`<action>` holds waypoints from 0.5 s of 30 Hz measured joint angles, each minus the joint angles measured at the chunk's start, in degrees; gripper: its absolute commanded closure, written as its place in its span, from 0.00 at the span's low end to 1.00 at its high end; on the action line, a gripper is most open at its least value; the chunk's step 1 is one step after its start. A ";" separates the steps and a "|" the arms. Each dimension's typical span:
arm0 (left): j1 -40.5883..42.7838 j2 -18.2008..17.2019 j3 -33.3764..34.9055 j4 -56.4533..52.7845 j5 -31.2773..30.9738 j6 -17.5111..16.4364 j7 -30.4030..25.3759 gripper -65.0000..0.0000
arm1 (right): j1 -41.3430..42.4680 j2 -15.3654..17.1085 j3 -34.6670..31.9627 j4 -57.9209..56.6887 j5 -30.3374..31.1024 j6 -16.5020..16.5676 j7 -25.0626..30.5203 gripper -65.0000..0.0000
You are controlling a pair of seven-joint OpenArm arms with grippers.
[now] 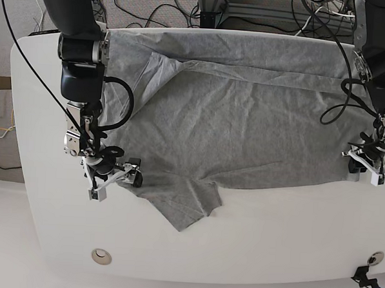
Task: Fold the T-shirt properly
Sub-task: 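Grasp the grey shirt's side edges with both grippers and lift slightly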
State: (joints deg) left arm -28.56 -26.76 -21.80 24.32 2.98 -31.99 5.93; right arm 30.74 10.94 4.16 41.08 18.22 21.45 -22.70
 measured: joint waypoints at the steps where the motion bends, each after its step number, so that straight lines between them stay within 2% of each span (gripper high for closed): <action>1: 0.00 0.00 0.00 0.00 0.00 0.00 0.00 0.78 | 0.02 -0.37 0.00 0.00 0.02 0.02 -0.11 0.34; 9: 1.42 0.20 0.15 2.95 0.92 0.00 0.87 0.78 | -0.17 -1.07 -0.04 0.00 -0.22 0.02 -1.53 0.97; 10: 1.88 0.22 0.22 3.52 0.85 0.00 0.83 0.78 | -0.24 -1.09 -0.04 0.00 -0.20 0.02 -1.51 1.00; 15: 2.54 0.20 0.22 3.65 0.22 0.00 0.07 0.78 | -0.28 -0.81 -0.09 0.00 -0.24 0.22 -1.51 1.00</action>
State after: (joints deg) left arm -26.02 -26.57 -21.58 27.97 3.20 -31.99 6.00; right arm 30.46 10.13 4.08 41.08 17.98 21.67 -24.21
